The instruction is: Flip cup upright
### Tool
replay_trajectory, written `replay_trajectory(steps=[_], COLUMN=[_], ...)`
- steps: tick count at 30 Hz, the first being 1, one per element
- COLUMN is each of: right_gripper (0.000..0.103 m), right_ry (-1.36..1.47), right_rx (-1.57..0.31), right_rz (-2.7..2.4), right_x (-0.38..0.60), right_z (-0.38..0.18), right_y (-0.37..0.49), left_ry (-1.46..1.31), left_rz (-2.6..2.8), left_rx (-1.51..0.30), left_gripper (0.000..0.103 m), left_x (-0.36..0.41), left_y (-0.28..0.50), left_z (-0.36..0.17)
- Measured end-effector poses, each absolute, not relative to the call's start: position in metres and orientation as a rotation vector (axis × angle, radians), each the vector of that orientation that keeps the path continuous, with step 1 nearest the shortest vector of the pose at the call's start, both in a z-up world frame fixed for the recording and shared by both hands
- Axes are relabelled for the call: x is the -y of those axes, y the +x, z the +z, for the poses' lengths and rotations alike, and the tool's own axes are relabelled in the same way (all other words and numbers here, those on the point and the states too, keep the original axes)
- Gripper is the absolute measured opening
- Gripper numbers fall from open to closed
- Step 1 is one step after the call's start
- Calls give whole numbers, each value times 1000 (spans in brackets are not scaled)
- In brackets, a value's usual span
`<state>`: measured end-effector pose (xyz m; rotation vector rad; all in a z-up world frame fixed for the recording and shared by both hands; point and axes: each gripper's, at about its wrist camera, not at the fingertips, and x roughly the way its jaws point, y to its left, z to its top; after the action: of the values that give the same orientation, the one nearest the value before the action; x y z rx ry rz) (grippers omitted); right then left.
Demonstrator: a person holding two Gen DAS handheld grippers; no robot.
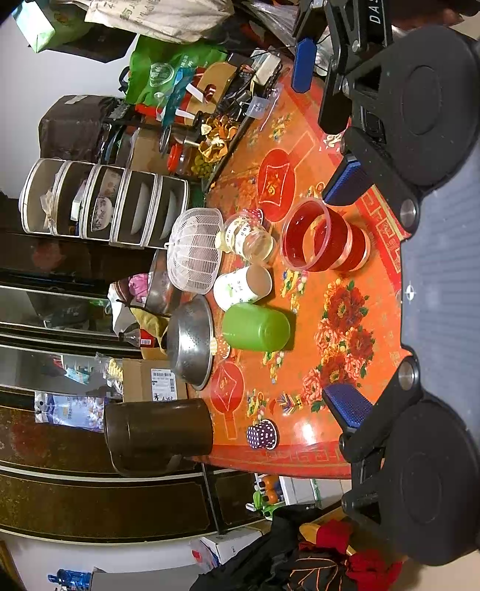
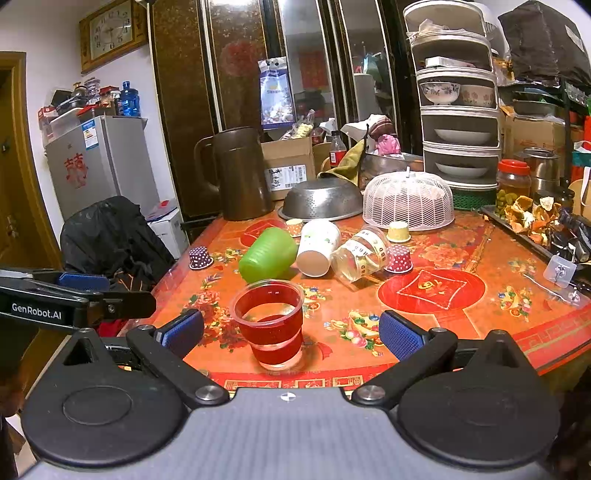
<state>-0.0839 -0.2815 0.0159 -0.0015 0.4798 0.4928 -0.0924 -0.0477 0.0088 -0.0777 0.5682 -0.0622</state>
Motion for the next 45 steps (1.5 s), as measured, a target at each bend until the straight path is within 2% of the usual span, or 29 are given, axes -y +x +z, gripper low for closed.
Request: replay_trajectory(steps=[45], right_gripper=[102], right_ry=[21], right_rx=[-491], right_rz=[493], right_x=[285], right_z=[17], right_y=[-83], left_ry=[-74], left_rz=[-91], left_rx=[-590], left_gripper=[103], left_x=[50], left_y=[-91], left_z=[6])
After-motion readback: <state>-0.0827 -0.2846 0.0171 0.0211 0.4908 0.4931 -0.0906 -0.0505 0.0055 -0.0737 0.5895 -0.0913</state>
